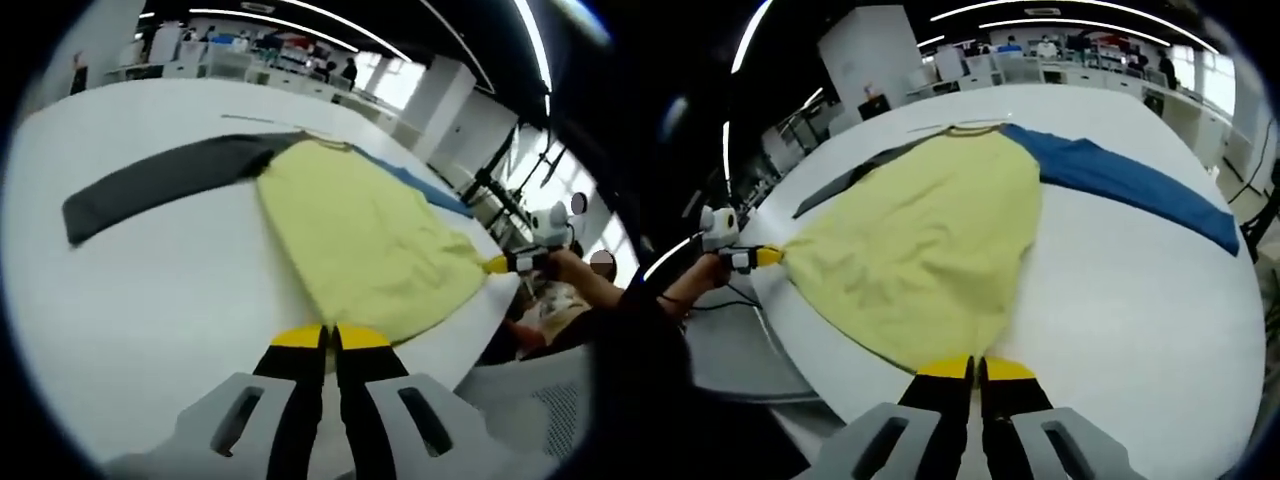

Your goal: Fold the garment on the visible template until the final outline fits inside the template.

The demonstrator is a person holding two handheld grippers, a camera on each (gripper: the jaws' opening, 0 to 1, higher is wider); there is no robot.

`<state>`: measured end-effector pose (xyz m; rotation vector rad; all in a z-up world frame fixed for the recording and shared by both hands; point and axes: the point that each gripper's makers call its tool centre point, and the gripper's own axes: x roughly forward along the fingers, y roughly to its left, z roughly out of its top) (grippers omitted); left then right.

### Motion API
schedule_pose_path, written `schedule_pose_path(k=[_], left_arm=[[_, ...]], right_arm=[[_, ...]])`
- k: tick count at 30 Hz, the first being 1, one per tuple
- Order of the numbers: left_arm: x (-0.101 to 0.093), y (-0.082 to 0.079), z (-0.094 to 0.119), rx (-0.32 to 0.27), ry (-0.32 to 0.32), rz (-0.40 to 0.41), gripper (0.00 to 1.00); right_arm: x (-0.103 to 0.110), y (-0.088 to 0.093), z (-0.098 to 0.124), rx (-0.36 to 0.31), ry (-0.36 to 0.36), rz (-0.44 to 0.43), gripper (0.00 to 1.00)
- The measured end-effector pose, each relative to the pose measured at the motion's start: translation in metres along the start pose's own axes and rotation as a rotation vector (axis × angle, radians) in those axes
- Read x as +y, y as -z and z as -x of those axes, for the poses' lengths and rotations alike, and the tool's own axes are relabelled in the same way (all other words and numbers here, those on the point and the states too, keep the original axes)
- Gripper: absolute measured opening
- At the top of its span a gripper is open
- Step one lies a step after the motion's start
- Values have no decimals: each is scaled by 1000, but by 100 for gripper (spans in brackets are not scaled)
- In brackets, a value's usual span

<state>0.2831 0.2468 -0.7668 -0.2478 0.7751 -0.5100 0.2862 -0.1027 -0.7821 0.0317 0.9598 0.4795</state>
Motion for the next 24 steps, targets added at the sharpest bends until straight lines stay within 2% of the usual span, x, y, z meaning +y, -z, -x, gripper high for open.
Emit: schedule_pose_path(k=[7,17,24], left_arm=[[-7,4,2,33,-16,33,0],[3,28,-3,119,-78,-2,1],[7,37,-6,164,-120,-12,1]], right_arm=[[0,-1,4,-2,11,4,0],[0,17,0,33,12,-8,0],[-1,24,-5,52,21,0,0]])
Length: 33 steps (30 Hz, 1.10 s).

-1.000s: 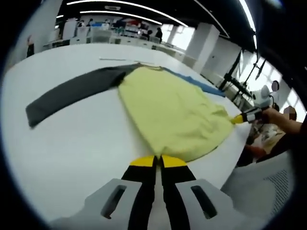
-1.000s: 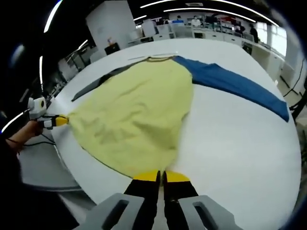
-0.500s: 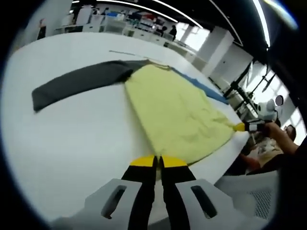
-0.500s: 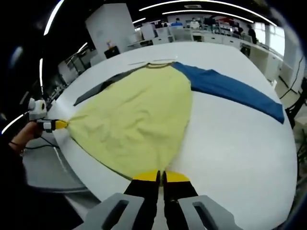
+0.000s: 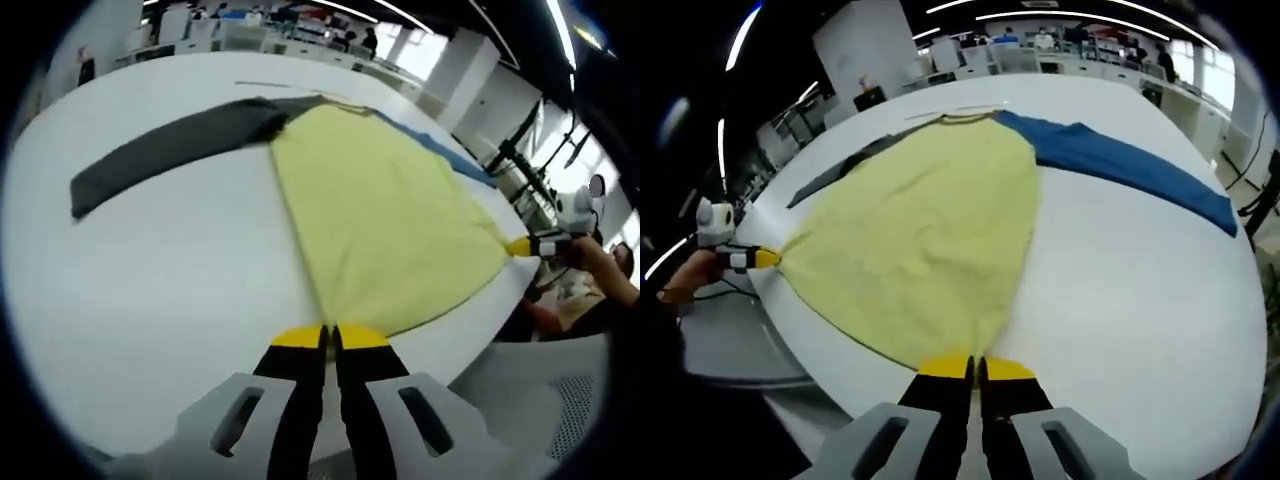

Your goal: Fold the garment on the visible template until the final outline fits inside the template.

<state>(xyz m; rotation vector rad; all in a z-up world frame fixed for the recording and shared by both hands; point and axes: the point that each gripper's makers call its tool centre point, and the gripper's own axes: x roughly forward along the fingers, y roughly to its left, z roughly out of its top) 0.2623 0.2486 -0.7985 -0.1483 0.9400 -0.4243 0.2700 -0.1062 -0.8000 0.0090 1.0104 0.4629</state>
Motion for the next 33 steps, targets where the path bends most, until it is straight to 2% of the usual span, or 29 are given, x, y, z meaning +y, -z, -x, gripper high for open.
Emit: schedule_pose_path(k=[4,14,18,23,28,31,33], left_arm=[[7,9,-1,39,-44,-29,0],[5,6,0,-9,-48,-29,1],[5,1,3,-45,-54,-64,5],[2,-11,7,-110,-36,-98,23],[-3,-22,10,-155,-8,-156,42],[-2,-31,13,-189,3,-181,53],[-2,-35,15,-205,2,-198,58]], right_arm=[[-2,2,-1,9,9,12,0],[-2,2,-2,19,14,38,1],[0,-4,2,-15,6,27,18],[6,-18,11,-88,-26,4,44],[2,-25,22,-137,-22,-25,67],[-2,-28,28,-163,-22,-41,78],[-5,-30,31,-178,-22,-45,80]])
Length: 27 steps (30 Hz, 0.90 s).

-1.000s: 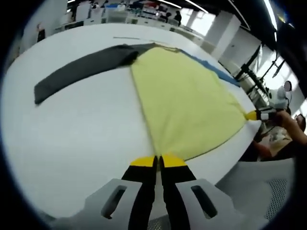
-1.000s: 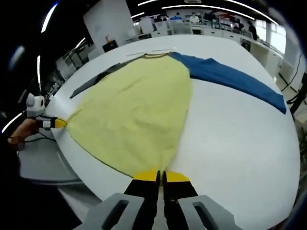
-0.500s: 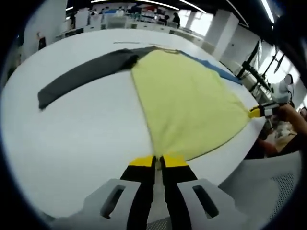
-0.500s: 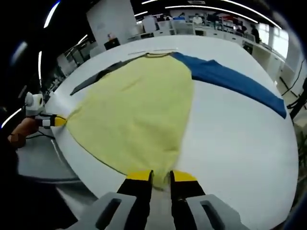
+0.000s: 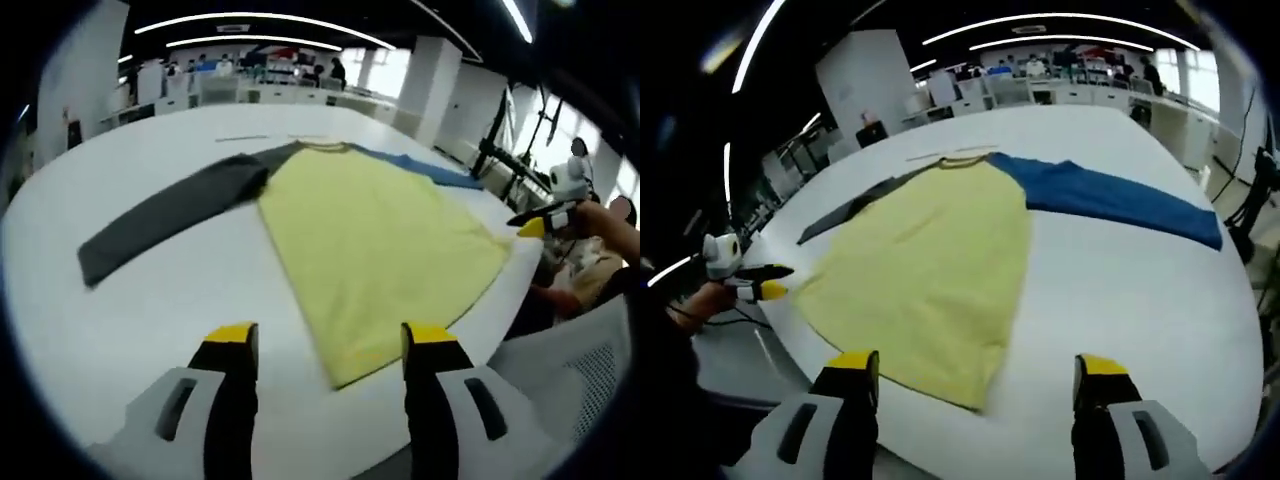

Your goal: Fold the garment on the visible template until the final outline fits inside the template.

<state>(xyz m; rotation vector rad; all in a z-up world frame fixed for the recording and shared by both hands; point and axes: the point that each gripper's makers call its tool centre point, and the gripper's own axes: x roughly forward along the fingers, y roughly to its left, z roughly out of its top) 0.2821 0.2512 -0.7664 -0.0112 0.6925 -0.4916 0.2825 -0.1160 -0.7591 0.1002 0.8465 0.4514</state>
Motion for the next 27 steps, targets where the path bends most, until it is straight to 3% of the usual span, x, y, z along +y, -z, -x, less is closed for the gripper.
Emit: schedule_pose_path(k=[7,14,21,23,27], left_arm=[[1,-12,5,-54,18,-41,79],[1,-16,8,-72,31,-63,93],[4,-16,9,-72,32,-88,99],[5,-17,9,-74,34,-100,99],[3,-21,11,-81,40,-120,99]], right_arm=[[-19,-20,8,-70,16,-56,90],[-64,-46,12,-135,80,-78,96],[-117,-67,10,-184,165,-117,91],[-123,-71,10,-198,188,-131,89],[-143,-76,11,-223,270,-164,78]])
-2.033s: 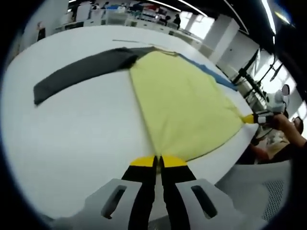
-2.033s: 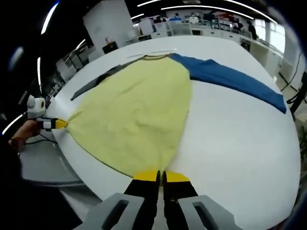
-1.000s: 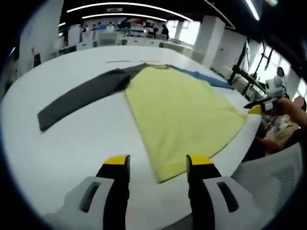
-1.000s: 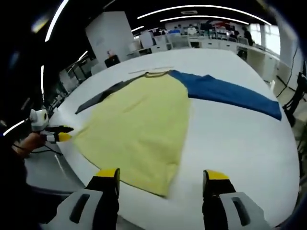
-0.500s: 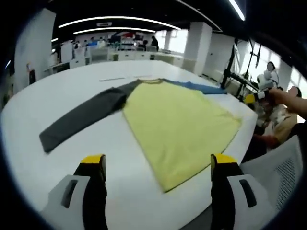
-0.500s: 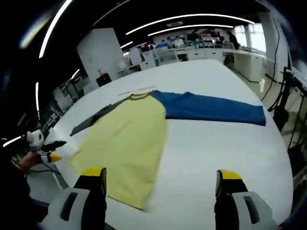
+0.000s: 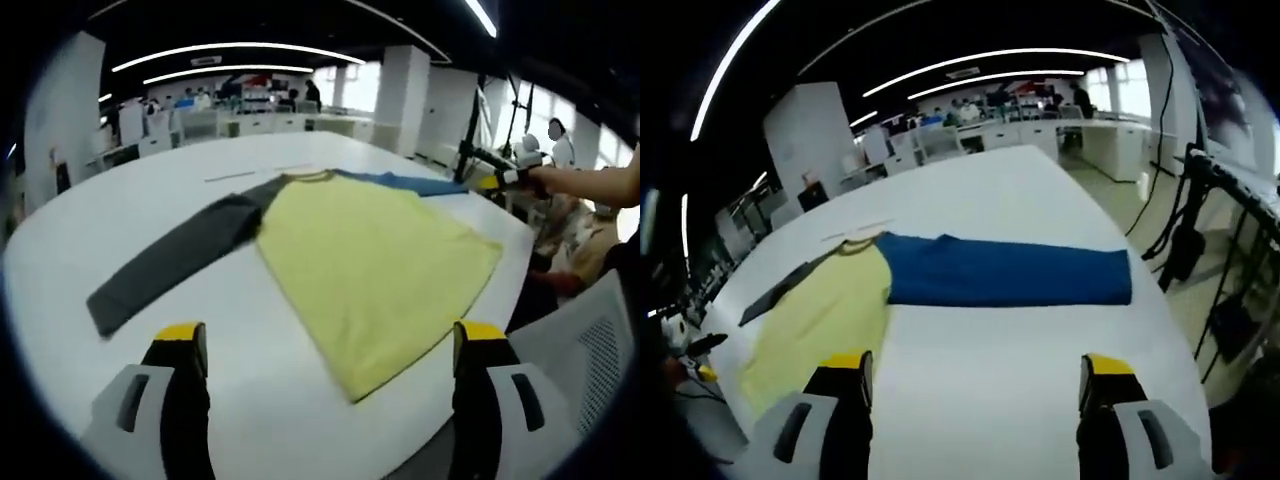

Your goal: Fold the garment on the visible template until the final outline fits inside the template.

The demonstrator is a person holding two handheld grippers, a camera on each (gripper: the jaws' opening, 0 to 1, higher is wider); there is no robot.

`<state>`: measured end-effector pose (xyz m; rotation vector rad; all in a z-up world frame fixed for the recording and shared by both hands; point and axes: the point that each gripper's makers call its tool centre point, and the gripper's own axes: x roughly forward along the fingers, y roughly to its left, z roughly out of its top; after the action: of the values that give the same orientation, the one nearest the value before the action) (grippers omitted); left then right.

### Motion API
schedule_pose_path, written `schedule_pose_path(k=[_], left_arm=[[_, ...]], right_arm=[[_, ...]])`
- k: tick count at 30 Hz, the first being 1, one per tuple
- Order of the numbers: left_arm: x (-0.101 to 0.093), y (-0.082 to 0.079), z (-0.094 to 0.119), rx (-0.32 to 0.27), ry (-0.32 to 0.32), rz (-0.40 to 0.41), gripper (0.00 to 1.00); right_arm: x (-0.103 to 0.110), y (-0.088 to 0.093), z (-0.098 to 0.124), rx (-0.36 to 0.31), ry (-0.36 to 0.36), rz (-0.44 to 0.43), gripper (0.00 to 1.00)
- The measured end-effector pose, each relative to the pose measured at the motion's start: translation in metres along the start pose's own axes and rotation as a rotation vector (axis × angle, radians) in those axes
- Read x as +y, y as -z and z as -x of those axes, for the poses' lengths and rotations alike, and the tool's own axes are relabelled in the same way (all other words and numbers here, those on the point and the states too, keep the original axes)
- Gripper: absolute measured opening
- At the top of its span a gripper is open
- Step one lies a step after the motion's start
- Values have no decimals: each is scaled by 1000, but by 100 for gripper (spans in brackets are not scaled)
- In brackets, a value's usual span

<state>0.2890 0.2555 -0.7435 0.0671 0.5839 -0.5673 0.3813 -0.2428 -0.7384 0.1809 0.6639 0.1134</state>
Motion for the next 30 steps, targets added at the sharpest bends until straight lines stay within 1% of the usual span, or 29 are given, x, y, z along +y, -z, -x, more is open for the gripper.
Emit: schedule_pose_path(k=[2,5,8,9,12,14,15,19,23,24,26,30], left_arm=[[0,0,0,0,3,-1,99],[3,-5,0,-19,-11,-40,99],[3,-11,1,-42,-11,-35,99],[4,-13,1,-49,-11,-34,99],[6,-14,0,-52,-19,-33,99],[8,-14,0,-49,-21,-37,99],[8,-14,-1,-50,-22,-40,99],[9,-13,-1,-52,-21,-29,99],[10,-13,-1,-54,-20,-26,99],[10,-13,-1,-55,-18,-23,99],[10,-14,0,-56,-17,-21,99],[9,-16,1,-63,-11,-35,98]], right_arm=[[-10,-3,-3,-7,37,-22,73],[-23,-6,-5,-17,88,-47,63],[-38,-9,-8,-11,140,-65,56],[-43,-8,-9,-4,160,-76,52],[-59,-10,-11,-8,220,-95,41],[-65,-12,-13,-11,238,-113,36],[-69,-13,-15,-12,251,-122,34],[-76,-16,-19,-9,275,-114,28],[-87,-17,-25,-8,302,-135,23],[-92,-15,-28,17,318,-110,21],[-100,-16,-32,27,340,-83,19],[-109,-19,-39,25,348,-103,18]])
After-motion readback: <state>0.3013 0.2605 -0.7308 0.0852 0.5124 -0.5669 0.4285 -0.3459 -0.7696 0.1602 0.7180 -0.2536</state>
